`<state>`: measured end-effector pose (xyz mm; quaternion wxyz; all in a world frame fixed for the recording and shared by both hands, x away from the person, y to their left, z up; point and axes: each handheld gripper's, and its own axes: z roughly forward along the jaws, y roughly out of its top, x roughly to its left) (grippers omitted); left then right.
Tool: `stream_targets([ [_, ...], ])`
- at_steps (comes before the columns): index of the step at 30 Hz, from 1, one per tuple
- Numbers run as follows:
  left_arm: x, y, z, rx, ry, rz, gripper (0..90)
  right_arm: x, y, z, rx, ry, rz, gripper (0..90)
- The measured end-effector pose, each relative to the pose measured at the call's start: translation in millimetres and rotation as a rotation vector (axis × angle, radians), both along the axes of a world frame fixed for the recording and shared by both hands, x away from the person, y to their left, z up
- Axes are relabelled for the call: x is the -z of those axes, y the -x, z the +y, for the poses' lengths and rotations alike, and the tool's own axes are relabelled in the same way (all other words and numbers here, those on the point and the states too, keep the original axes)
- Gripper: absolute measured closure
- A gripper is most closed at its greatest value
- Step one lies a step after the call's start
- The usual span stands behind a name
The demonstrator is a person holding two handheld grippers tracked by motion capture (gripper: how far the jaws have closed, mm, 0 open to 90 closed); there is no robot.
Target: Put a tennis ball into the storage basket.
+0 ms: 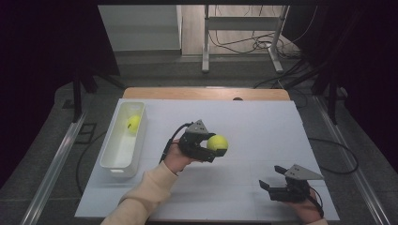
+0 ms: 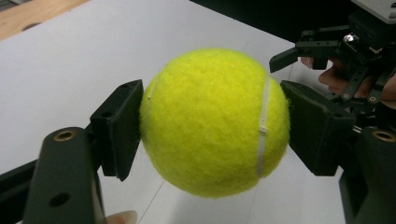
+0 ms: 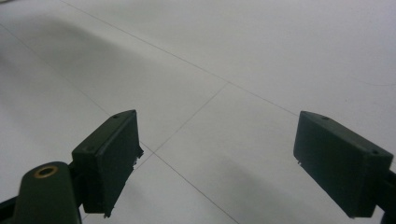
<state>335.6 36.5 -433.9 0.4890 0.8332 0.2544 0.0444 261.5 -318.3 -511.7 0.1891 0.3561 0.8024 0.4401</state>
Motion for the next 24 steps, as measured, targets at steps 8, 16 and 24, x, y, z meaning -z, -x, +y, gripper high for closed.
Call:
stream_targets([
  [8, -6.9, 0.8, 9.8, -0.02, 0.015, -0.01, 26.3, 0.1, -0.1, 0.1, -0.001, 0.0, 0.0, 15.1],
  [16, -11.4, -0.2, 21.0, -0.05, 0.027, -0.014, 26.3, 0.1, 0.0, 0.2, -0.001, 0.001, 0.001, 15.1],
  [24, -14.6, -1.0, 31.0, -0.076, 0.039, -0.019, 26.3, 0.1, 0.0, 0.1, 0.0, 0.002, 0.001, 15.1],
])
